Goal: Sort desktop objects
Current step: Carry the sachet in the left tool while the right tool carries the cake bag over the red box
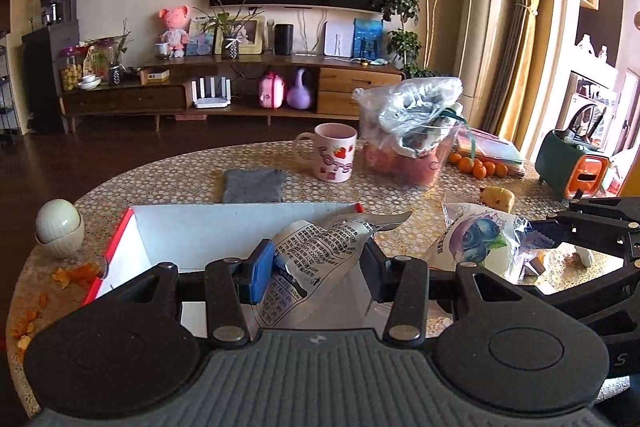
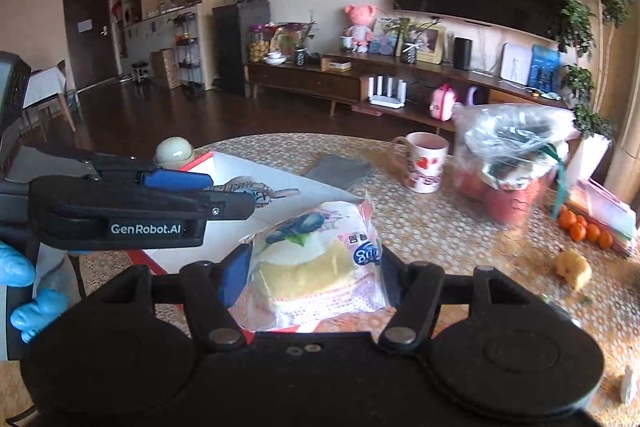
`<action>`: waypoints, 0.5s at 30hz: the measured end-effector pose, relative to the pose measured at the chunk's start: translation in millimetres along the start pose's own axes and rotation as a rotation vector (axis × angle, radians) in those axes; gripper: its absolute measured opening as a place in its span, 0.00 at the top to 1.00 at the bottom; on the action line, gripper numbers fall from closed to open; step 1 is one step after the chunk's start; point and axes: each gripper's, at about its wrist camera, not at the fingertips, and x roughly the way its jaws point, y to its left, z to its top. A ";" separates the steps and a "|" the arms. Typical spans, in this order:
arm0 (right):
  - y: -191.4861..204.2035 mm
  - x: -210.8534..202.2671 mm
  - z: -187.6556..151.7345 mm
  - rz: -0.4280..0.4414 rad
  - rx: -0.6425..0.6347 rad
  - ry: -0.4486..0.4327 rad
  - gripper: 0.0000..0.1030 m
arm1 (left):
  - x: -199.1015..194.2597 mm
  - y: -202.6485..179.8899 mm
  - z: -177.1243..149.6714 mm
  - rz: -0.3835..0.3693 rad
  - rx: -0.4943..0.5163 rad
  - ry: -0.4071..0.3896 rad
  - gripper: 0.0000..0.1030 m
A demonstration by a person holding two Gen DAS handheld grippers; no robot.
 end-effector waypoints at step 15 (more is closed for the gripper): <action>54.1 81.6 30.7 0.007 -0.134 0.075 0.37 | 44.7 80.6 -5.1 0.129 -0.006 0.108 0.56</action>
